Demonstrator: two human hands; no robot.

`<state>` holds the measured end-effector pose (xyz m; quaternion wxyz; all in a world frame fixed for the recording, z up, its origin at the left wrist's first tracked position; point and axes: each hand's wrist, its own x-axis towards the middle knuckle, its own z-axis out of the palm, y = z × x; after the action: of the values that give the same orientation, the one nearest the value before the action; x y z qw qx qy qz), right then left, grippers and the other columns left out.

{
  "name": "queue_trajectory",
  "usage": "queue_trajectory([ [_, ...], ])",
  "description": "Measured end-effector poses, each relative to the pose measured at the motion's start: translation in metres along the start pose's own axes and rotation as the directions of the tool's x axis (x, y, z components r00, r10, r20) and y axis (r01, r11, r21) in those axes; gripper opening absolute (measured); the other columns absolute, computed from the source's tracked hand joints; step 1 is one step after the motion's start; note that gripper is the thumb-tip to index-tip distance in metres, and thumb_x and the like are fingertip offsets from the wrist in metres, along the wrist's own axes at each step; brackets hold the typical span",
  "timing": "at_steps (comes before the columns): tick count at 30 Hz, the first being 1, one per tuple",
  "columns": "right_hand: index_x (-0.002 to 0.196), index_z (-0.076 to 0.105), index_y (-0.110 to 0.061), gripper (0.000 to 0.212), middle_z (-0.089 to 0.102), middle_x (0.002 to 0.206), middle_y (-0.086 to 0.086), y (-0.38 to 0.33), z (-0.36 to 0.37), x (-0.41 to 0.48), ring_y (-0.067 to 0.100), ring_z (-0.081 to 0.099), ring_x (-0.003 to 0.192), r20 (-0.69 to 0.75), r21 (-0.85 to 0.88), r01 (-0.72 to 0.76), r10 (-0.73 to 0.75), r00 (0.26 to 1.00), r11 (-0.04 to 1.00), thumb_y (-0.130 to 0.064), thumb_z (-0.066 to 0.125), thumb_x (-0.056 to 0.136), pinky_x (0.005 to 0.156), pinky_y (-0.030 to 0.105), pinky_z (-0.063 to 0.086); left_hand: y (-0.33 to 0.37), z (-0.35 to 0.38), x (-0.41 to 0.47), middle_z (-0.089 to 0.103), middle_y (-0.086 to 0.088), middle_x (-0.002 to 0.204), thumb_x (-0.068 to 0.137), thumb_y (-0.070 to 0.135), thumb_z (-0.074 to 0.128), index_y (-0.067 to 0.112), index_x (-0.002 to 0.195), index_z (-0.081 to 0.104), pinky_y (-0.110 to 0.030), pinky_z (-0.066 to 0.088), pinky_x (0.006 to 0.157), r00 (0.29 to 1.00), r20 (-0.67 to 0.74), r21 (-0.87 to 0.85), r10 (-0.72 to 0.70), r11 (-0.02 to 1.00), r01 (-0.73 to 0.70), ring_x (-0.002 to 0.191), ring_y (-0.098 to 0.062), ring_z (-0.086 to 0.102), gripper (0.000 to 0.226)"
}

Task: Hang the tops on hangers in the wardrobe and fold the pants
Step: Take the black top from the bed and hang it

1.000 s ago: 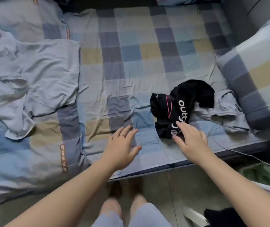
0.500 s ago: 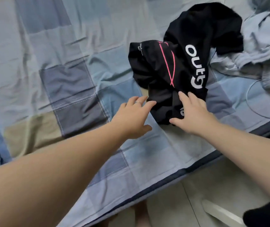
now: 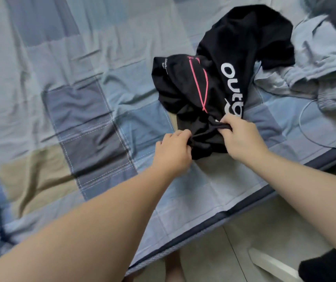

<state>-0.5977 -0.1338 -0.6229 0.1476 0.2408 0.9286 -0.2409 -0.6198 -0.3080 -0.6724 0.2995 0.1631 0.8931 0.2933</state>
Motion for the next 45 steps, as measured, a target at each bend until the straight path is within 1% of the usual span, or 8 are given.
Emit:
queue_trajectory([
  [4, 0.081, 0.054, -0.019, 0.019, 0.056, 0.070, -0.006, -0.038, -0.053, -0.039, 0.015, 0.049, 0.068, -0.109, 0.262, 0.022, 0.007, 0.994, 0.965, -0.021, 0.054, 0.100, 0.058, 0.011, 0.036, 0.020, -0.052, -0.067, 0.059, 0.002, 0.089, 0.096, 0.011, 0.040, 0.027, 0.101, 0.050, -0.045, 0.045, 0.080, 0.990, -0.003, -0.379, -0.144, 0.916, 0.132, 0.089, -0.029, 0.054, 0.020],
  [12, 0.077, 0.045, 0.007, 0.045, 0.038, 0.069, 0.005, -0.159, -0.206, -0.155, 0.008, 0.034, 0.061, -0.066, 0.573, 0.074, -0.044, 0.997, 0.816, -0.028, 0.050, 0.105, 0.054, 0.025, 0.029, 0.112, -0.223, -0.207, 0.057, 0.011, 0.081, 0.100, 0.009, 0.042, 0.024, 0.091, 0.052, -0.027, 0.040, 0.070, 0.893, -0.339, -0.613, -0.297, 0.790, 0.030, 0.075, -0.004, 0.052, 0.020],
  [18, 0.076, 0.046, -0.002, 0.042, 0.037, 0.070, 0.009, -0.223, -0.297, -0.198, 0.018, 0.043, 0.065, -0.056, 0.785, 0.032, 0.019, 0.998, 0.618, -0.032, 0.052, 0.104, 0.060, 0.032, 0.043, 0.165, -0.336, -0.281, 0.062, 0.014, 0.060, 0.098, 0.038, 0.063, 0.026, 0.086, 0.061, -0.016, 0.040, 0.057, 0.877, -0.393, -0.656, -0.276, 0.752, -0.057, 0.056, -0.001, 0.053, 0.017],
  [22, 0.075, 0.050, -0.014, 0.035, 0.041, 0.080, 0.012, -0.248, -0.343, -0.207, 0.027, 0.042, 0.074, -0.023, 0.883, 0.031, -0.024, 0.999, 0.468, -0.035, 0.054, 0.102, 0.068, 0.039, 0.037, 0.171, -0.381, -0.313, 0.069, 0.015, 0.071, 0.084, 0.038, 0.080, 0.036, 0.080, 0.069, -0.016, 0.044, 0.063, 0.937, -0.328, -0.455, -0.121, 0.889, -0.045, 0.063, 0.000, 0.060, 0.011],
  [26, 0.078, 0.060, -0.013, 0.032, 0.059, 0.078, 0.014, -0.270, -0.370, -0.214, 0.027, 0.062, 0.070, 0.034, 0.882, 0.015, -0.096, 0.995, 0.470, -0.034, 0.057, 0.101, 0.064, 0.034, 0.052, 0.185, -0.405, -0.324, 0.066, 0.011, 0.070, 0.097, 0.035, 0.065, 0.028, 0.080, 0.072, -0.028, 0.044, 0.068, 0.926, -0.360, -0.402, -0.116, 0.915, -0.042, 0.066, -0.005, 0.057, 0.019],
  [31, 0.095, 0.061, -0.015, 0.011, 0.071, 0.105, 0.006, -0.284, -0.385, -0.224, 0.023, 0.068, 0.101, 0.040, 0.964, 0.000, -0.144, 0.989, 0.265, -0.010, 0.054, 0.102, 0.088, 0.038, 0.057, 0.212, -0.441, -0.332, 0.077, -0.004, 0.104, 0.104, 0.031, 0.052, 0.027, 0.104, 0.075, -0.038, 0.057, 0.085, 0.876, -0.357, -0.802, -0.326, 0.588, -0.108, 0.099, -0.023, 0.072, 0.023],
  [38, 0.099, 0.061, -0.013, 0.002, 0.077, 0.099, 0.009, -0.289, -0.356, -0.260, 0.024, 0.073, 0.088, 0.119, 0.909, 0.030, -0.328, 0.937, 0.417, -0.013, 0.060, 0.099, 0.078, 0.036, 0.056, 0.235, -0.448, -0.339, 0.079, -0.002, 0.086, 0.107, 0.030, 0.049, 0.018, 0.102, 0.067, -0.027, 0.059, 0.059, 0.898, -0.210, -0.929, -0.386, 0.366, -0.060, 0.081, -0.018, 0.076, 0.023],
  [45, 0.109, 0.052, -0.046, 0.049, 0.065, 0.104, -0.025, -0.306, -0.278, -0.285, -0.007, 0.061, 0.097, 0.248, 0.614, 0.248, -0.481, 0.841, 0.749, -0.054, 0.076, 0.067, 0.082, 0.020, 0.049, 0.240, -0.465, -0.347, 0.078, -0.011, 0.103, 0.108, 0.029, 0.047, 0.010, 0.118, 0.066, -0.032, 0.061, 0.065, 0.919, -0.203, -0.971, -0.339, 0.192, -0.144, 0.091, -0.024, 0.076, 0.029],
])
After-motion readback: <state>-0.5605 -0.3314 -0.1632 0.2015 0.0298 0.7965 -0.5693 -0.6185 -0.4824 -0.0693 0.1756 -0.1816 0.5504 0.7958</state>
